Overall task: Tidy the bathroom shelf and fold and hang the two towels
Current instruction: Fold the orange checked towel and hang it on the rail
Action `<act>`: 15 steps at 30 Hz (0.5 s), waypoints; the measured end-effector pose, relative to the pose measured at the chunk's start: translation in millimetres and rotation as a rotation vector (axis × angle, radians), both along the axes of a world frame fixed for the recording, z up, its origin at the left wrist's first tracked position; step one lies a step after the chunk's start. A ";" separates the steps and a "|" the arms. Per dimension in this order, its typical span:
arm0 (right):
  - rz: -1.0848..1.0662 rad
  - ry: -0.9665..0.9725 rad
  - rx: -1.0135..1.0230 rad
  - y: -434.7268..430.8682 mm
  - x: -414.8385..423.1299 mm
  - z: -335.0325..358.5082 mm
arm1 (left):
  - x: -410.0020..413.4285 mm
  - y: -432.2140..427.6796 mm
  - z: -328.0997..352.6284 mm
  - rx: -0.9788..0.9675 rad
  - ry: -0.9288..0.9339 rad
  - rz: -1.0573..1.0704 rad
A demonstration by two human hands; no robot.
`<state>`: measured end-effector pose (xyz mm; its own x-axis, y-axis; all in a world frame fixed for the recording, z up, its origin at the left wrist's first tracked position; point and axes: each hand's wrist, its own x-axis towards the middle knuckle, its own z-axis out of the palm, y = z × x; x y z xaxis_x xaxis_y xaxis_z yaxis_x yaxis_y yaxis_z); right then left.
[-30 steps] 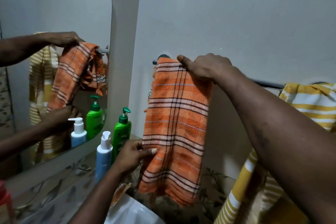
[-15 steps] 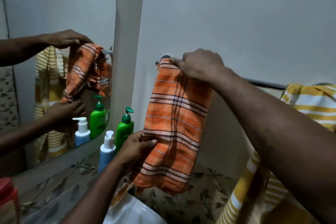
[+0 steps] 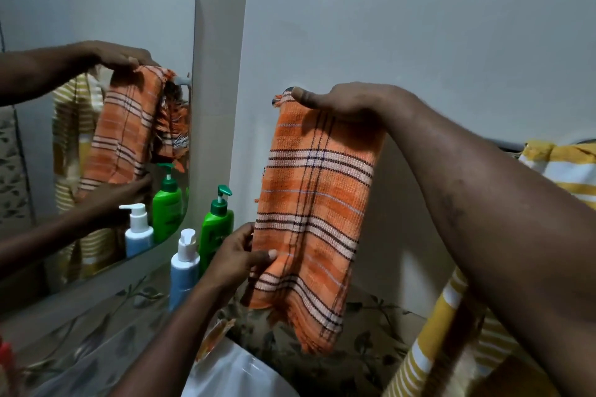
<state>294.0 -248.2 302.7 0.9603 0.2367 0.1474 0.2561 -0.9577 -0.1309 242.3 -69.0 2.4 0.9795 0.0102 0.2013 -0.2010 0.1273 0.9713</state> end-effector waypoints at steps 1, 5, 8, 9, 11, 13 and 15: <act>0.011 -0.010 -0.017 0.8 4.1 -0.8 | 1.3 -0.9 3.1 0.015 0.000 -0.018; 0.039 -0.186 -0.133 2.7 10.9 -3.8 | 7.3 -5.0 37.6 -0.017 -0.044 -0.072; 0.080 -0.210 -0.170 1.9 8.6 -3.9 | 9.5 -8.8 71.6 0.059 -0.108 -0.122; 0.091 -0.213 -0.175 0.9 8.4 -3.8 | 9.9 -10.7 78.6 0.115 -0.128 -0.143; 0.097 -0.211 -0.196 -1.6 7.8 -2.2 | 12.5 -12.4 78.5 0.268 -0.118 -0.154; 0.111 -0.220 -0.240 -1.9 6.8 -0.7 | 14.3 -10.3 61.4 0.408 -0.043 -0.088; 0.156 -0.245 -0.294 -1.5 5.8 0.4 | 13.3 -5.3 38.1 0.418 0.040 -0.026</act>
<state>299.8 -249.7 303.1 0.8544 0.4430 0.2715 0.3912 -0.8924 0.2250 255.6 -74.3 40.5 0.9854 -0.0895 0.1450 -0.1643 -0.2752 0.9472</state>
